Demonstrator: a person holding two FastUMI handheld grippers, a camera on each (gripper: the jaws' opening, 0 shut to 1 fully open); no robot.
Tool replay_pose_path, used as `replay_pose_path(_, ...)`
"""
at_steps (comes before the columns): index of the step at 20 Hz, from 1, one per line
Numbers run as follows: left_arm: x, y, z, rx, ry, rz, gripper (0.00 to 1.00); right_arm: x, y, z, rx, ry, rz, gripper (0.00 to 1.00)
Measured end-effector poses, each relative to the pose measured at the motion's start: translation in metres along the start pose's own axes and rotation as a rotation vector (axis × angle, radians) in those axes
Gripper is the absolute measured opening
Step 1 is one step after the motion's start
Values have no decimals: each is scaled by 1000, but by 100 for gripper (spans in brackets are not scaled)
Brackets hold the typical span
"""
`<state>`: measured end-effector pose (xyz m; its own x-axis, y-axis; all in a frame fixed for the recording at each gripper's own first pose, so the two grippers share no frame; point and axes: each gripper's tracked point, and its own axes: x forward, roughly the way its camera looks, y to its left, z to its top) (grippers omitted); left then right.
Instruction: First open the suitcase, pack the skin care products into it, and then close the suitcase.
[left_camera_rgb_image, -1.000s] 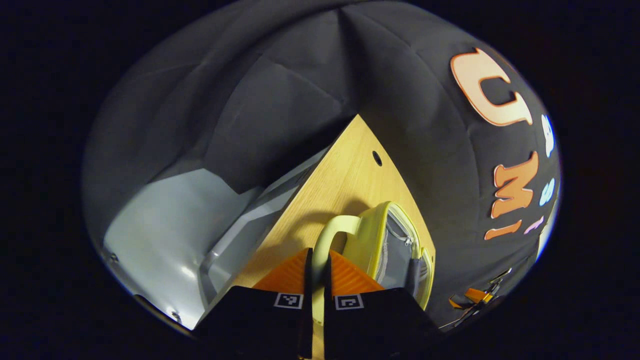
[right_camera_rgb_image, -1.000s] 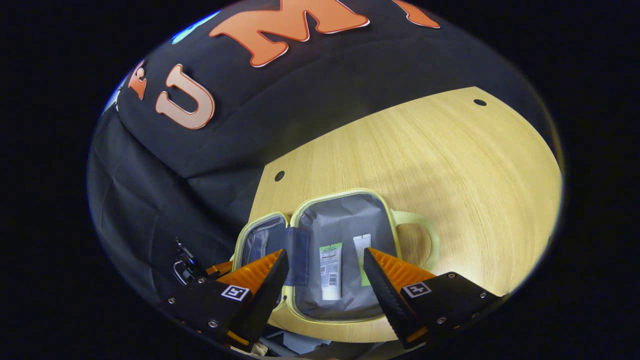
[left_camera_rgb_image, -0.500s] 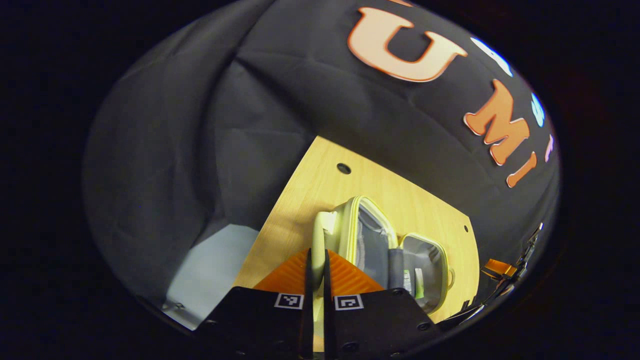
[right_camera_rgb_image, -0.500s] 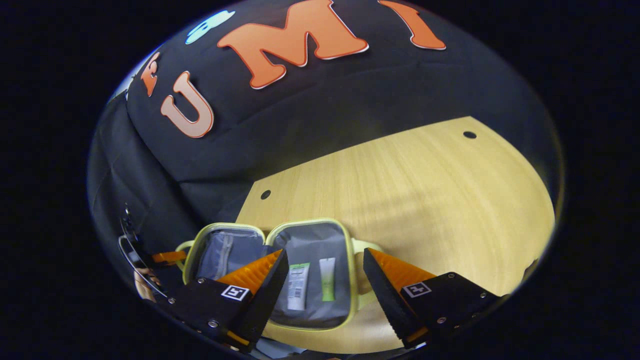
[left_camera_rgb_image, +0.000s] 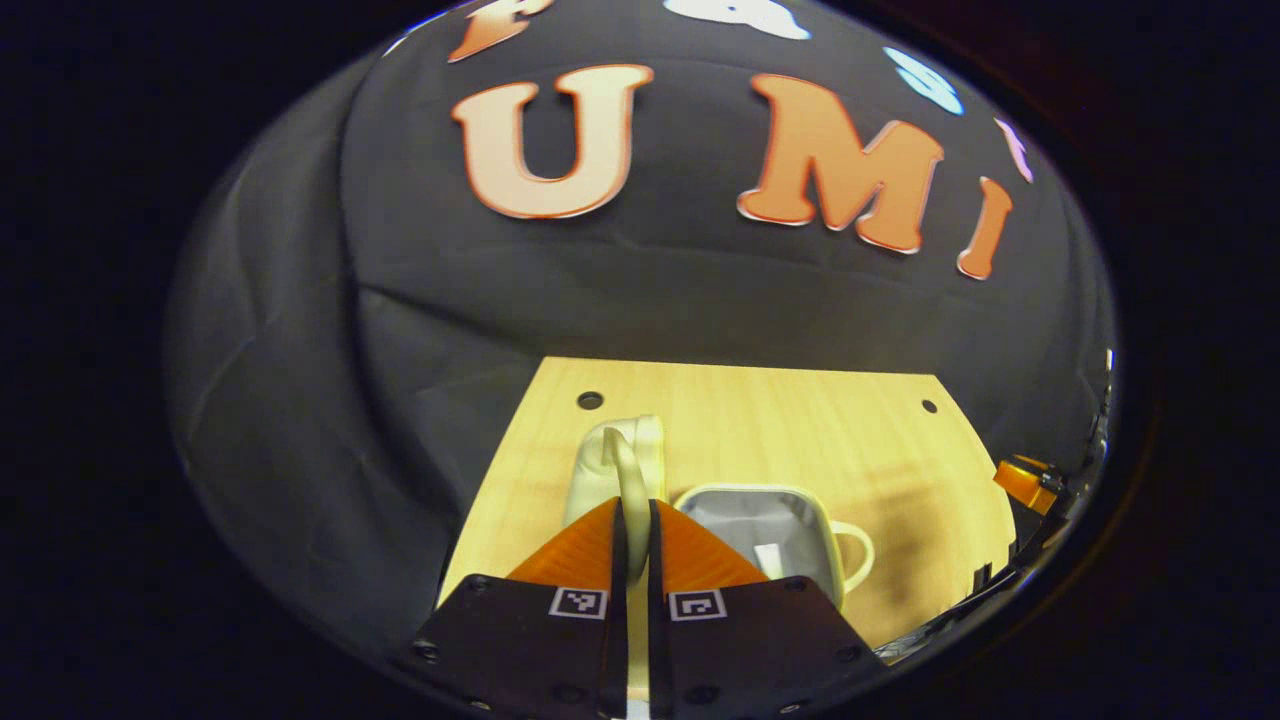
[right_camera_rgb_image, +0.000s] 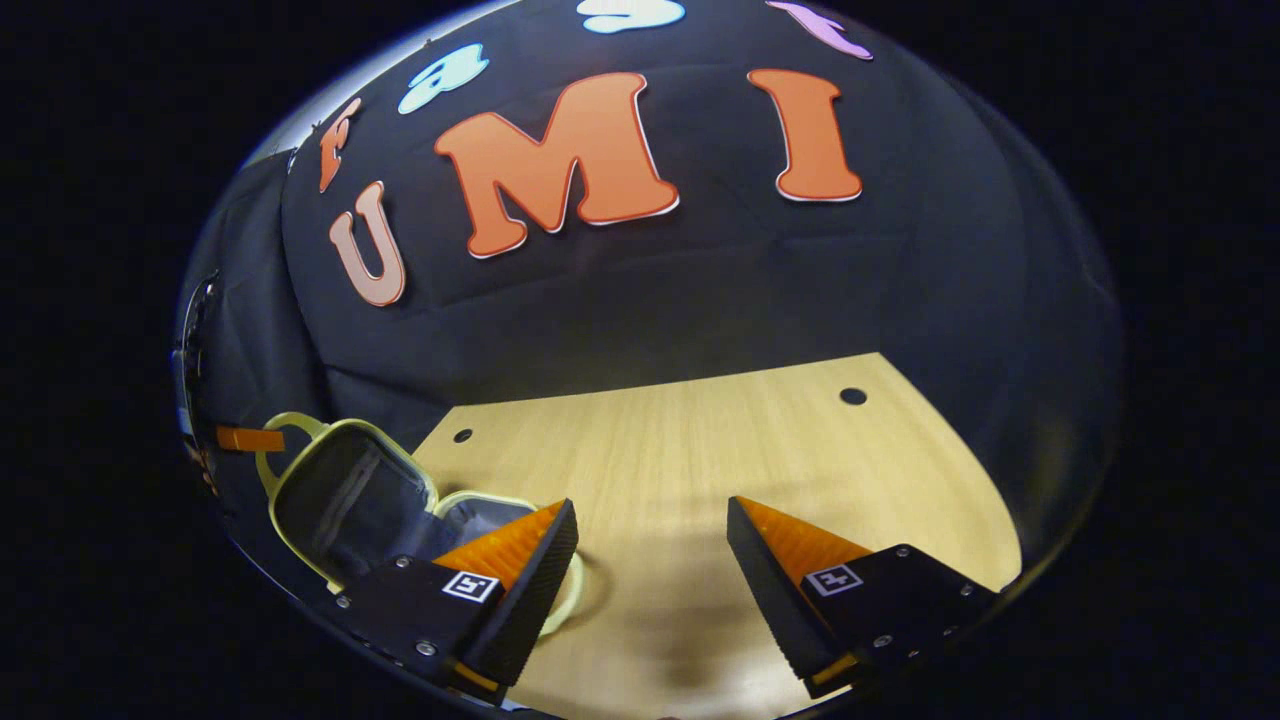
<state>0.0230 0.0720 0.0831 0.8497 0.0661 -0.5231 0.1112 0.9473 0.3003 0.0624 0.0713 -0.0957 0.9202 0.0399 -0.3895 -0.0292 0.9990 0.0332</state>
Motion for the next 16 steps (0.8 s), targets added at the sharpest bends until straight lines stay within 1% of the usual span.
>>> replay_pose_path(2,3,-51,-2,38,14,-29,7,-11,-27,6,-15,-18,-9,96)
replay_pose_path(3,7,-76,-4,61,20,-50,8,-15,-41,8,-21,-26,-19,96)
replay_pose_path(6,36,-148,-16,113,58,-112,9,-27,-78,8,-36,-40,-50,96)
replay_pose_path(8,49,-193,-34,118,88,-169,8,-34,-97,7,-43,-44,-67,96)
replay_pose_path(10,64,-235,-58,110,142,-225,8,-40,-111,6,-49,-45,-80,96)
replay_pose_path(13,87,-278,-98,137,224,-250,9,-46,-128,6,-64,-48,-93,96)
replay_pose_path(16,108,-280,-129,171,294,-236,9,-49,-140,3,-86,-45,-109,96)
